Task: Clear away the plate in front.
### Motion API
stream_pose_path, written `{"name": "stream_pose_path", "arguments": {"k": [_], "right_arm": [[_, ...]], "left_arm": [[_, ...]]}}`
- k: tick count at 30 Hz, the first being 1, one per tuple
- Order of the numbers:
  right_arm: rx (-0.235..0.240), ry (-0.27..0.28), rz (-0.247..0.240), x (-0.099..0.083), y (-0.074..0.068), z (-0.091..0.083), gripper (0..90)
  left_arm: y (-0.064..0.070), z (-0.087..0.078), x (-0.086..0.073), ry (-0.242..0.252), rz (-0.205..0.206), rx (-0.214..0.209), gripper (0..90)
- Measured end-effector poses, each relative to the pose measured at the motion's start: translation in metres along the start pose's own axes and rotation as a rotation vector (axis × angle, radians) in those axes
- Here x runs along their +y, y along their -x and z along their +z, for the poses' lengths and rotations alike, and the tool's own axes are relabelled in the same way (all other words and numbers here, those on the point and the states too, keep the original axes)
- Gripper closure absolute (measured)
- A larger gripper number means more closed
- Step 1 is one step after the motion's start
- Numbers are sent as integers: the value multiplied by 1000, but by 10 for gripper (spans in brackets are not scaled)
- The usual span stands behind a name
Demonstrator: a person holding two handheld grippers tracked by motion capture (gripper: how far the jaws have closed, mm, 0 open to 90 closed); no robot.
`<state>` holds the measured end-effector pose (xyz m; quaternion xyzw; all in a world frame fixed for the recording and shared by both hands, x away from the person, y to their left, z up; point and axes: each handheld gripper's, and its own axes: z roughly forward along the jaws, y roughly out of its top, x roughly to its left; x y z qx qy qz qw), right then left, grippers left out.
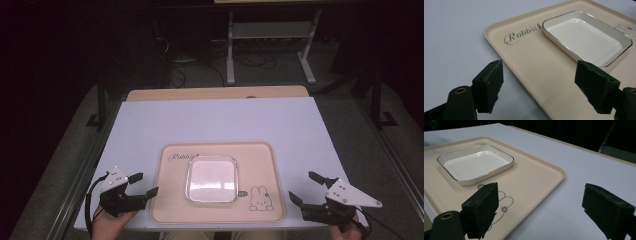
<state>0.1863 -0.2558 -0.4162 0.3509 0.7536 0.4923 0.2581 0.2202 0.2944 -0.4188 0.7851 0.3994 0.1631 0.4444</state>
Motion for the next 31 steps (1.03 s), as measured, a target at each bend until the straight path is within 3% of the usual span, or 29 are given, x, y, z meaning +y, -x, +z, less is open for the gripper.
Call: {"name": "stream_pose_path", "arguments": {"k": [21, 31], "right_arm": [[22, -13, -13, 0, -1, 3, 129], [22, -14, -13, 0, -1, 3, 129]], "left_arm": [[-10, 1, -5, 9, 19, 25, 223], [-16, -1, -7, 27, -6, 23, 230]]}}
